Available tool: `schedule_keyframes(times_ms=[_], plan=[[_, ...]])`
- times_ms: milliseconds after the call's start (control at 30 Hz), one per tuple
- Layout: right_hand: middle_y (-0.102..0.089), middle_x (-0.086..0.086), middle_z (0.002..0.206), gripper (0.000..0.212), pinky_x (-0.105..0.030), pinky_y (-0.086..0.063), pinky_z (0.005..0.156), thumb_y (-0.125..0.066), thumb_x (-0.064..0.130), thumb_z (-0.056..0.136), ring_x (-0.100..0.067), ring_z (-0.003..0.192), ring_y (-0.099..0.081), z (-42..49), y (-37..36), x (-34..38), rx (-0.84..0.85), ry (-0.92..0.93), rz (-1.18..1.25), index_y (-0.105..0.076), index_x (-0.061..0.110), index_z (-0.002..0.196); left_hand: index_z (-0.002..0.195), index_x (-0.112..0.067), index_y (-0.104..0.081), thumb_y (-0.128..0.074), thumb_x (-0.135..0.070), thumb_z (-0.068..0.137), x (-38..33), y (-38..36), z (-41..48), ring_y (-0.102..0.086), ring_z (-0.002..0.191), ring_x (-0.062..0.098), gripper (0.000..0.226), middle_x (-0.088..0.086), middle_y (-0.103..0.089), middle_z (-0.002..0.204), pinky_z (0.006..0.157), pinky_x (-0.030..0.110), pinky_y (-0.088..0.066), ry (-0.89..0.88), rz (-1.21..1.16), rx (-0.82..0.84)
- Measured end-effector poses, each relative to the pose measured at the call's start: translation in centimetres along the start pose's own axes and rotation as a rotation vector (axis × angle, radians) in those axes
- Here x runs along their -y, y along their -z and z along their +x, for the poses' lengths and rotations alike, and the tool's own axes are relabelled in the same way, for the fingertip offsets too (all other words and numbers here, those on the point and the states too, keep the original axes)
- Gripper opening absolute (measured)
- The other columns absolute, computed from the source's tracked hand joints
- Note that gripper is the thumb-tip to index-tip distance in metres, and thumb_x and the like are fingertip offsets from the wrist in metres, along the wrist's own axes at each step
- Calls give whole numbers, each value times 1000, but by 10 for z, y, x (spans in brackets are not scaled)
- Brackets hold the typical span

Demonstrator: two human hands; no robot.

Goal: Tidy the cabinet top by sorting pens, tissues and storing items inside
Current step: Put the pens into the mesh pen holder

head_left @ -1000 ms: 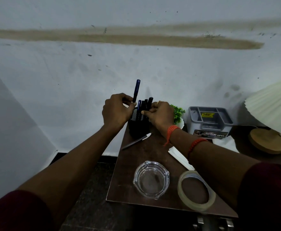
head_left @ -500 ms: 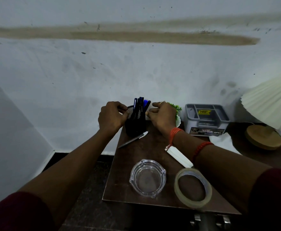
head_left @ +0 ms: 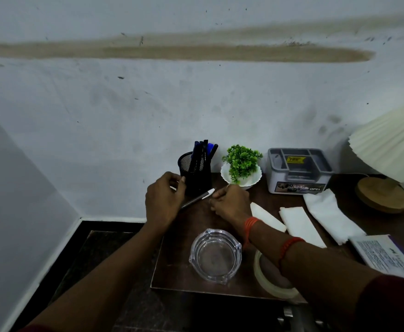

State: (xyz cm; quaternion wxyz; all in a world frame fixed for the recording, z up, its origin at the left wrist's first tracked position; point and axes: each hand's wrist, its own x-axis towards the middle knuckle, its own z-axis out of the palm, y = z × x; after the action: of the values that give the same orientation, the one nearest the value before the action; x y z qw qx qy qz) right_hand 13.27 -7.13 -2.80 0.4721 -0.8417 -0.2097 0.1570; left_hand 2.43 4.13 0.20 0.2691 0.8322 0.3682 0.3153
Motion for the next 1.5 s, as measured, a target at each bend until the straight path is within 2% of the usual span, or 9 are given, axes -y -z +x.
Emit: schedule_keyframes(times_ms=[100, 200, 367, 533, 700, 833, 1067, 1167, 1500], plan=[[-75, -3, 71, 6, -39, -59, 82, -69, 21, 66, -26, 78, -73, 5, -4, -2, 33, -39, 4, -72, 16, 65, 99, -19, -75, -70, -45, 83, 11, -7, -5, -71, 89, 20, 31, -1, -76, 94, 79, 35, -57, 2, 142, 181], [-75, -7, 69, 5, -41, -61, 78, -72, 15, 67, -26, 73, -74, 4, -5, 4, 58, -99, 51, -72, 12, 63, 103, -18, -72, -69, -54, 79, 20, -12, -5, -68, 91, 25, 44, 3, -73, 97, 70, 33, -54, 23, 289, 306], [-68, -11, 64, 21, -31, -61, 58, -72, 1, 78, -21, 60, -71, -2, -6, 15, 110, -310, 312, -61, 6, 61, 100, -10, -69, -65, -38, 87, 10, -13, -7, -66, 93, 31, 31, 10, -69, 97, 69, 32, -46, -11, 389, 325], [-70, -14, 71, 18, -34, -61, 62, -74, 3, 78, -21, 63, -71, -3, -12, 16, 130, -369, 401, -61, 5, 65, 98, -11, -64, -57, -29, 92, 4, -13, -17, -66, 90, 29, 21, 8, -70, 100, 72, 35, -49, -90, 462, 297], [-74, -17, 81, 18, -30, -58, 56, -75, 13, 81, -17, 62, -70, -8, -12, 15, 133, -374, 486, -64, 5, 69, 106, -29, -72, -61, -36, 92, -4, -5, -27, -66, 103, 21, 20, -5, -72, 110, 82, 34, -52, -106, 296, 288], [-75, -10, 74, 20, -40, -61, 70, -77, 20, 79, -19, 67, -73, -17, -2, 30, -18, -202, 428, -65, 15, 64, 104, -31, -74, -65, -37, 89, -15, 6, -26, -69, 96, 19, 18, -5, -74, 102, 77, 34, -53, -145, 220, 180], [-77, 0, 91, 23, -28, -56, 82, -72, 30, 82, -16, 90, -71, -23, 37, 101, -240, 370, 1, -74, 18, 101, 103, -29, -77, -66, -33, 88, -46, 30, 13, -73, 77, 16, 19, -3, -78, 90, 72, 28, -55, -188, 51, -58], [-76, 0, 92, 25, -28, -53, 80, -71, 32, 83, -20, 93, -70, -9, 41, 115, -259, 406, -57, -72, 21, 105, 104, -24, -78, -67, -29, 89, -59, 35, 29, -73, 77, 14, 19, -2, -78, 93, 71, 22, -50, -182, 27, -83], [-76, -5, 93, 22, -35, -57, 81, -72, 30, 81, -24, 92, -70, 22, 25, 102, -206, 363, -106, -74, 18, 100, 110, -18, -76, -64, -25, 92, -55, 16, 39, -73, 88, 24, 22, 4, -77, 105, 76, 30, -52, -131, 73, -25]])
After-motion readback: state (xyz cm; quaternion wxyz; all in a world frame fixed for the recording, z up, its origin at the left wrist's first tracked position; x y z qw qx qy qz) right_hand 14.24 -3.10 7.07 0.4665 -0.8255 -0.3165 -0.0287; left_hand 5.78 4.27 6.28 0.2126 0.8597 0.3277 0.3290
